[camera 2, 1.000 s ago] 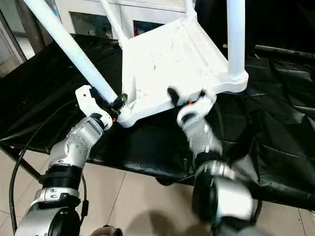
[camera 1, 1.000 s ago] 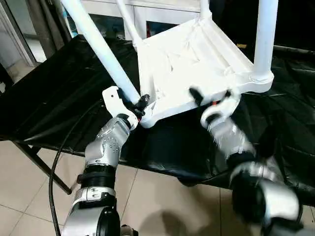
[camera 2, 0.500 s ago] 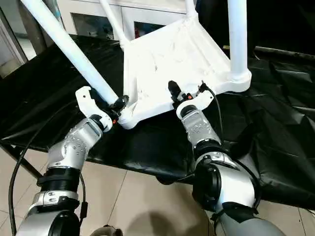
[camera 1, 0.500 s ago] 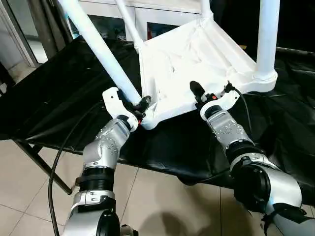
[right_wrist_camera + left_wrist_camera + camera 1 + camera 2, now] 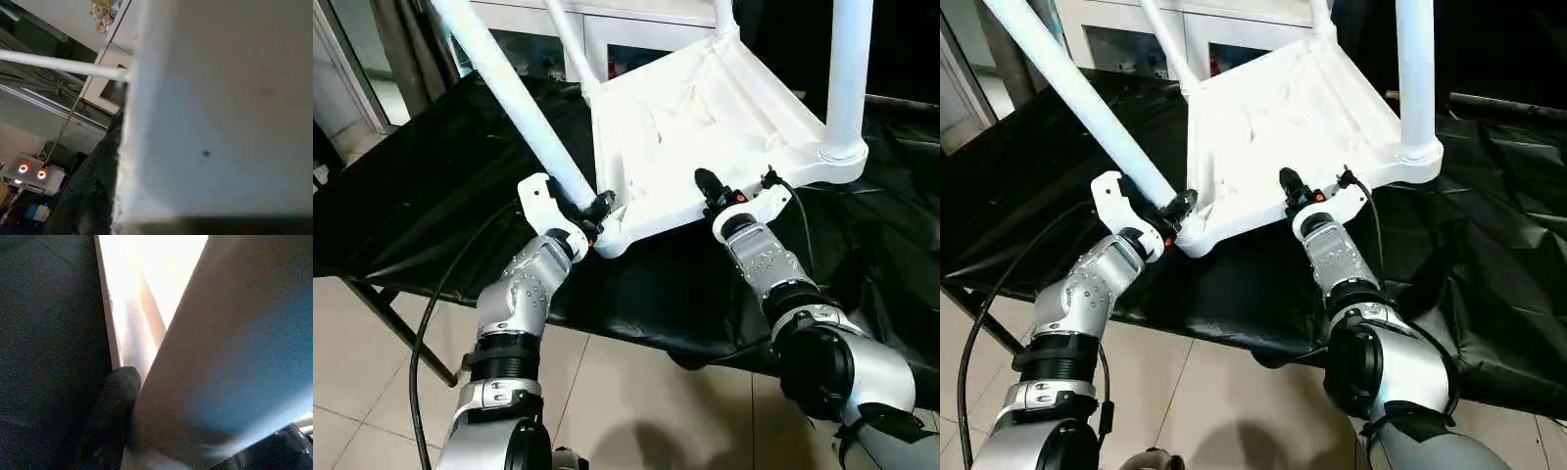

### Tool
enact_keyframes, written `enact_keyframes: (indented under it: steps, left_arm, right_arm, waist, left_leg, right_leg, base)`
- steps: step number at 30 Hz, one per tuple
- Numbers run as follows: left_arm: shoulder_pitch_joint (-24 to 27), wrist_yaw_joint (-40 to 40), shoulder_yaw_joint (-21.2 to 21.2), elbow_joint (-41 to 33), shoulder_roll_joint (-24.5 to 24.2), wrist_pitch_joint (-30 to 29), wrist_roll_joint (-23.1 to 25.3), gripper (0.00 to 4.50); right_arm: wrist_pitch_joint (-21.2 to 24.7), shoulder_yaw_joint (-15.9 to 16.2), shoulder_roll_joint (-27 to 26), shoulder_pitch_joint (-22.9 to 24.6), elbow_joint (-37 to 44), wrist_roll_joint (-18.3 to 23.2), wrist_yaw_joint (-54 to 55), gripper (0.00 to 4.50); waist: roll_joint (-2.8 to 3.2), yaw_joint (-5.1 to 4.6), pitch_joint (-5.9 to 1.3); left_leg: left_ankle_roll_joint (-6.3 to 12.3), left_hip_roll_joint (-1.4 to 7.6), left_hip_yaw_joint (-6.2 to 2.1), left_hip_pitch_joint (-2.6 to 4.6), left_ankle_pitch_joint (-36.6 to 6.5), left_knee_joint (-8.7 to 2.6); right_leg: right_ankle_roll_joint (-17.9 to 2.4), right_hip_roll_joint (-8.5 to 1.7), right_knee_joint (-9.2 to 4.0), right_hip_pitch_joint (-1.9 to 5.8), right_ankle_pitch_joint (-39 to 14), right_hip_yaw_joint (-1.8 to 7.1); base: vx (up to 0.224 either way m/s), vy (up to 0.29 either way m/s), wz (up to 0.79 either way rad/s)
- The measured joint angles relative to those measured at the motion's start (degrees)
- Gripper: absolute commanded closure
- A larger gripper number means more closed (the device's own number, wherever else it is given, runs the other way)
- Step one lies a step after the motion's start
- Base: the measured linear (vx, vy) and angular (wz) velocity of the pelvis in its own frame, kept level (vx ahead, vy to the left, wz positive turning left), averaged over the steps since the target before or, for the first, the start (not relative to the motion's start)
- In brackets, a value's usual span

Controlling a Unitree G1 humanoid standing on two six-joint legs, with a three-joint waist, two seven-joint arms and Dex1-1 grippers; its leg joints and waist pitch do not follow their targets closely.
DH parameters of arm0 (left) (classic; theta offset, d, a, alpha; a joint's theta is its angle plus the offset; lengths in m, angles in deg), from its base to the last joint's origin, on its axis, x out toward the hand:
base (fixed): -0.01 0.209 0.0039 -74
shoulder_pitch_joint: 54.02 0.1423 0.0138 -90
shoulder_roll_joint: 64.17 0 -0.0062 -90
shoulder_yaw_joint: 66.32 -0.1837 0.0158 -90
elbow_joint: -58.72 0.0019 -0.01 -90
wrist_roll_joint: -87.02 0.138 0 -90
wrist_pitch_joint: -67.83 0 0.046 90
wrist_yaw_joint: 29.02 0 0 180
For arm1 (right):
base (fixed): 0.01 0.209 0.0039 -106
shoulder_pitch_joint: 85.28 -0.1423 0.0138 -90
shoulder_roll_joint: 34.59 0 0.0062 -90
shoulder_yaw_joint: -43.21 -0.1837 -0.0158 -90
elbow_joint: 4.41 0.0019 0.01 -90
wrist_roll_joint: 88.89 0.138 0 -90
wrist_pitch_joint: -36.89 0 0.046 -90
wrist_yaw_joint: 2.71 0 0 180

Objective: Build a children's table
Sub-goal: Flip table

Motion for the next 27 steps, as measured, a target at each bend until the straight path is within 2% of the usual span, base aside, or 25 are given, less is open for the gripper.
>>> enact_keyframes:
  steps: [2,5,7,9,11,13,17,18,20,23,27]
  left_arm:
    - [0.0,1.3,0.3,0.0,-0.1,-0.4,-1.5,1.31]
    - [0.3,2.3,0.3,-1.1,0.1,-0.4,-2.8,1.27]
    - [0.3,2.3,0.4,-1.6,0.1,-0.7,-3.2,0.90]
    - [0.3,2.2,0.7,-1.7,0.1,-0.7,-3.5,0.88]
    - [0.3,1.8,1.4,-1.7,-0.2,-0.8,-3.6,0.62]
    - [0.8,1.3,1.9,-2.5,-1.2,-0.9,-3.9,0.62]
    - [3.9,0.2,2.8,-6.5,-2.7,-2.3,-5.8,0.36]
    - [4.2,0.0,3.0,-7.3,-2.7,-2.6,-6.3,0.15]
    - [5.8,0.0,3.5,-11.2,-3.1,-4.0,-7.8,0.05]
    - [9.3,-0.2,4.7,-17.4,-5.3,-6.4,-8.6,0.00]
    - [14.2,-1.5,4.9,-21.4,-8.4,-9.3,-7.1,0.00]
  right_arm:
    - [-0.3,-0.3,0.2,0.0,0.0,0.1,-0.1,2.34]
    - [-0.7,-0.7,0.5,0.0,-0.3,0.1,-0.2,2.36]
    - [-1.4,-0.7,0.4,0.0,-0.4,0.0,-0.1,2.38]
    - [-2.1,-0.6,0.4,0.0,-0.4,-0.2,0.0,2.38]
    - [-3.1,-0.1,0.4,0.0,-0.3,-0.6,0.5,2.38]
    - [-3.7,0.5,0.4,0.0,0.1,-1.5,0.9,2.38]
    - [-4.9,2.8,0.5,0.0,2.1,-4.1,2.3,2.38]
    - [-5.3,3.2,0.6,0.0,2.5,-4.4,2.7,2.40]
    - [-5.5,3.2,0.8,0.0,3.6,-4.6,3.9,2.42]
    - [-5.6,3.7,2.2,1.5,6.6,-5.7,5.2,2.44]
    - [-6.3,4.5,4.5,5.0,13.3,-7.6,7.6,2.44]
  waist:
    - [0.00,0.05,0.00]
    - [0.00,0.07,0.00]
    - [0.02,0.04,0.00]
    - [0.02,0.11,-0.01]
    - [0.05,0.27,-0.01]
    - [0.08,0.31,-0.01]
    - [0.10,0.27,-0.01]
    - [0.10,0.33,-0.01]
    - [0.11,0.47,-0.01]
    - [0.12,1.11,0.00]
    - [0.12,1.97,0.00]
  left_leg:
    - [-0.01,0.00,0.00,0.00,0.0,0.04]
    - [-0.08,0.00,0.00,-0.01,0.0,0.08]
    - [-0.08,0.00,0.00,-0.01,0.0,0.08]
    - [-0.07,0.00,0.00,0.00,0.0,0.08]
    - [-0.08,0.01,0.00,-0.01,0.0,0.08]
    - [-0.09,0.01,0.00,-0.02,0.0,0.08]
    - [-0.09,0.01,0.02,-0.07,0.0,0.11]
    - [-0.13,0.01,0.02,-0.07,-0.1,0.12]
    - [-0.14,0.01,0.06,-0.08,-0.1,0.11]
    - [-0.14,0.01,0.19,-0.09,-0.1,0.09]
    - [-0.02,-0.03,0.44,-0.15,0.0,0.11]
  right_leg:
    - [0.0,-0.01,0.05,0.00,0.0,0.00]
    - [0.0,-0.03,0.08,0.00,0.0,0.00]
    - [0.0,-0.03,0.09,0.00,0.0,0.00]
    - [0.0,-0.03,0.10,0.00,0.0,0.00]
    - [0.0,-0.03,0.11,0.00,0.0,-0.02]
    - [0.0,-0.04,0.12,0.00,0.0,-0.02]
    - [0.0,-0.06,0.12,0.00,0.0,-0.03]
    - [0.0,-0.06,0.12,0.00,0.0,-0.04]
    - [0.0,-0.11,0.12,0.01,0.0,-0.06]
    - [0.0,-0.23,0.12,0.03,0.0,-0.11]
    - [0.1,-0.45,0.11,0.04,0.0,-0.13]
  base:
    - [0.000,0.000,0.00]
    - [0.000,0.000,0.00]
    - [0.000,0.000,0.00]
    - [0.000,0.000,0.00]
    - [0.000,0.000,0.00]
    - [0.000,0.000,0.00]
    - [0.000,0.000,0.00]
    - [0.000,0.000,0.00]
    - [0.000,0.000,0.00]
    - [0.000,0.000,0.00]
    - [0.000,0.000,0.00]
